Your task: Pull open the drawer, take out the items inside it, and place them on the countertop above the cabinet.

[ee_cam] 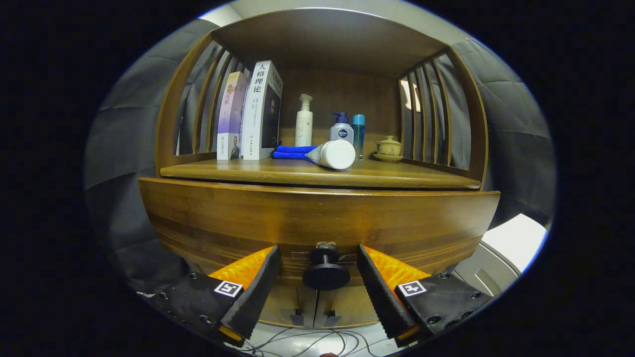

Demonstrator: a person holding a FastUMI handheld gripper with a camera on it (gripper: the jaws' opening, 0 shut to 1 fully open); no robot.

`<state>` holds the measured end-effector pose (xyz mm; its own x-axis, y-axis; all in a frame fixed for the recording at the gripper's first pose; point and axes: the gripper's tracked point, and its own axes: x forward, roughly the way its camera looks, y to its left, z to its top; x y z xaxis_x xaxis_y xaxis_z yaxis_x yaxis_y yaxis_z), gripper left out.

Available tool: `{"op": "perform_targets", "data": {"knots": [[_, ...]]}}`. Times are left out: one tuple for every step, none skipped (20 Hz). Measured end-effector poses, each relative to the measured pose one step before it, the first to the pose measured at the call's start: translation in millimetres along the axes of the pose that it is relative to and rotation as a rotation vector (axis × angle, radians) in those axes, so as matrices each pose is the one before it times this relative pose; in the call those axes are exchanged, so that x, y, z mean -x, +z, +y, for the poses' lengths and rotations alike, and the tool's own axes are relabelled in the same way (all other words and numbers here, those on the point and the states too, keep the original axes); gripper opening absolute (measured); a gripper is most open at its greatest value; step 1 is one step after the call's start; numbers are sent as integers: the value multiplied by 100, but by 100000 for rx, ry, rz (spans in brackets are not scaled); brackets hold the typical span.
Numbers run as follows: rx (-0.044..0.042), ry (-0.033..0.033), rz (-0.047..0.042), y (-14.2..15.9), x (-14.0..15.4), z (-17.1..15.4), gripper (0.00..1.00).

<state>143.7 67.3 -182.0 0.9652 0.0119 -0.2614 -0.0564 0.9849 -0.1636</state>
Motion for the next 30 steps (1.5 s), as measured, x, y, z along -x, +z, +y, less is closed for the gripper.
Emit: {"op": "perform_targets", "data": {"knots": [[-383,33,69,71,-292,-9,98],[-552,6,148,113,-282,54,98],[174,-120,-155,36,-281,41,98],[498,-151,-138,54,-291,13,98],[753,-223,-599,153,-266,-10,98],[645,-190,-232,100,-197,-73,98],[-56,-71,-217,106,-259,90,98],[-280,-28,-7,12,-208,89,98],[-129,-63,26,93,-294,0,98],[97,-50,354,97,-401,-25,98],[-614,124,32,61,-112,78,98],[-24,149,200,-51,-123,10,98],[446,85,-440,15,-11,-67,98],[977,-5,-509,110,2,-53,98],[804,-50,-564,-10,11,-62,98],[525,-732,-319,95,122,-142,98],[154,-748,-1634,623,257,-289,98],[-935,165,-1420,653,240,-37,99],[-1209,1191,-907,564,558,194,99],[-884,810,-704,589,684,3,100],[-908,231,-730,602,781,-182,100],[-1226,848,-899,605,861,-102,100],[-1109,871,-401,508,751,-58,100],[-1086,127,-121,447,805,-313,100],[-1194,-109,50,409,836,-459,100],[-1339,-228,-111,503,917,-365,100],[-1196,-257,-450,490,886,-435,100],[-844,302,-1282,617,965,-333,100],[115,162,-2004,721,899,-301,100],[945,-634,-1744,647,860,-573,100]]}}
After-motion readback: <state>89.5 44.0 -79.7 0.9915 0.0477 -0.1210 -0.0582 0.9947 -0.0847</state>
